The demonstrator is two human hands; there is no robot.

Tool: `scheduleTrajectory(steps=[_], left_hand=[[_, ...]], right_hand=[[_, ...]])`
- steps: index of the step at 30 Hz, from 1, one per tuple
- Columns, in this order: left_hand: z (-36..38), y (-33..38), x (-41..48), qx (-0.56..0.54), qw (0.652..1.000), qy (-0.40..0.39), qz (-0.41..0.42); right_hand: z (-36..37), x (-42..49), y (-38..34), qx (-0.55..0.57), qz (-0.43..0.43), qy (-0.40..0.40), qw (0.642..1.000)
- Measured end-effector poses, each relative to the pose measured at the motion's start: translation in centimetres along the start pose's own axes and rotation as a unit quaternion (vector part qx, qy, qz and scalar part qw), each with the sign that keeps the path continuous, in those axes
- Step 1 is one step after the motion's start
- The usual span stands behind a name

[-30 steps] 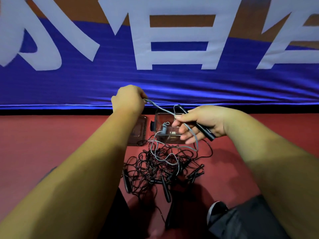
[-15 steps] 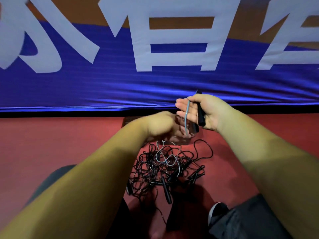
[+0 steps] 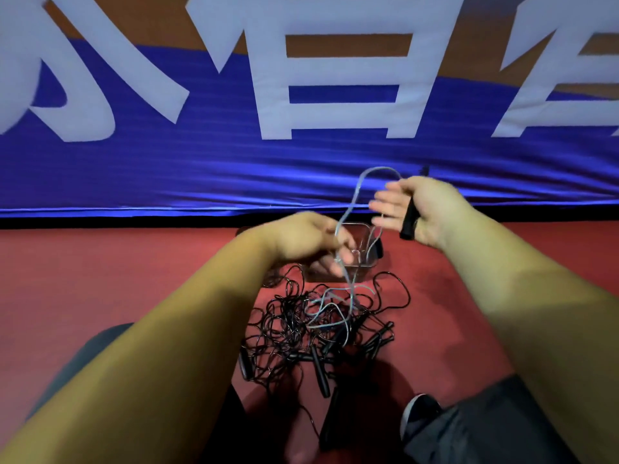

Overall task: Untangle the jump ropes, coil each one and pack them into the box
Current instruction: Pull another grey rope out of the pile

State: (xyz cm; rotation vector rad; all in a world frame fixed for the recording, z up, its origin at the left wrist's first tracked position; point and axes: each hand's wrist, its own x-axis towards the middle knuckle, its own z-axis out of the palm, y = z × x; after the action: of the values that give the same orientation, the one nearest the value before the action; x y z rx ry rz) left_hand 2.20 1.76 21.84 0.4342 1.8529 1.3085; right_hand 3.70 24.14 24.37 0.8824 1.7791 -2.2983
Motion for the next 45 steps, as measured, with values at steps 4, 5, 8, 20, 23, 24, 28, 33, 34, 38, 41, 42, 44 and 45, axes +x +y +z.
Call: scheduleTrajectory(steps=[4, 5, 8, 20, 23, 24, 28, 33, 34, 38, 41, 42, 44, 45], left_hand=[[-0.9, 2.8, -0.7, -0.218, 0.965, 0.121, 0.076], [-1.1, 3.1, -0.7, -0.255, 0.953, 0.142, 0.083], [-1.8, 3.2, -0.4, -0.342, 0.916, 0.189, 0.088], [-3.0, 1.2, 0.0, -0.390, 0.896, 0.211, -0.017], [-0.5, 0.8, -0.6, -0.156, 0.982, 0.046, -0.096], [0.3, 0.6, -0.8, -0.070, 0.991, -0.017, -0.113], [2.6, -0.9, -0.3, 0.094, 0.975, -0.169, -0.114], [3.6, -0.5, 0.5, 0.168, 0.983, 0.036, -0.071], [3.5, -0.5, 0.8, 0.163, 0.984, 0.060, -0.042], [2.8, -0.9, 1.1, 0.078, 0.997, -0.010, -0.011], [2.6, -1.0, 1.1, 0.079, 0.995, -0.062, -0.002], [2.5, -0.8, 1.0, 0.054, 0.996, -0.063, -0.006], [2.1, 0.0, 0.6, -0.025, 0.998, -0.061, -0.023], [1.7, 0.5, 0.4, -0.063, 0.996, -0.049, -0.026]], right_hand=[[0.5, -0.9, 2.1, -0.229, 0.109, -0.113, 0.961], [0.8, -1.5, 2.4, -0.234, 0.119, -0.161, 0.951], [1.7, -3.2, 2.2, -0.230, 0.114, -0.277, 0.926], [3.1, -3.4, 0.8, 0.012, 0.068, -0.222, 0.972], [3.2, -2.7, 0.5, 0.107, 0.027, -0.160, 0.981], [3.2, -2.5, 0.4, 0.141, 0.017, -0.135, 0.981], [2.9, -1.5, 0.3, 0.267, 0.012, -0.042, 0.963], [2.5, -1.4, 0.3, 0.297, 0.030, -0.020, 0.954], [2.6, -1.5, 0.4, 0.300, 0.037, -0.028, 0.953], [3.0, -1.4, 0.6, 0.323, 0.050, -0.053, 0.943], [2.8, -1.0, 0.1, 0.340, 0.042, -0.033, 0.939], [2.6, -0.8, 0.0, 0.334, 0.039, -0.018, 0.942], [2.4, -0.4, -0.1, 0.251, 0.028, -0.003, 0.967], [2.2, -0.2, 0.0, 0.181, 0.023, -0.010, 0.983]])
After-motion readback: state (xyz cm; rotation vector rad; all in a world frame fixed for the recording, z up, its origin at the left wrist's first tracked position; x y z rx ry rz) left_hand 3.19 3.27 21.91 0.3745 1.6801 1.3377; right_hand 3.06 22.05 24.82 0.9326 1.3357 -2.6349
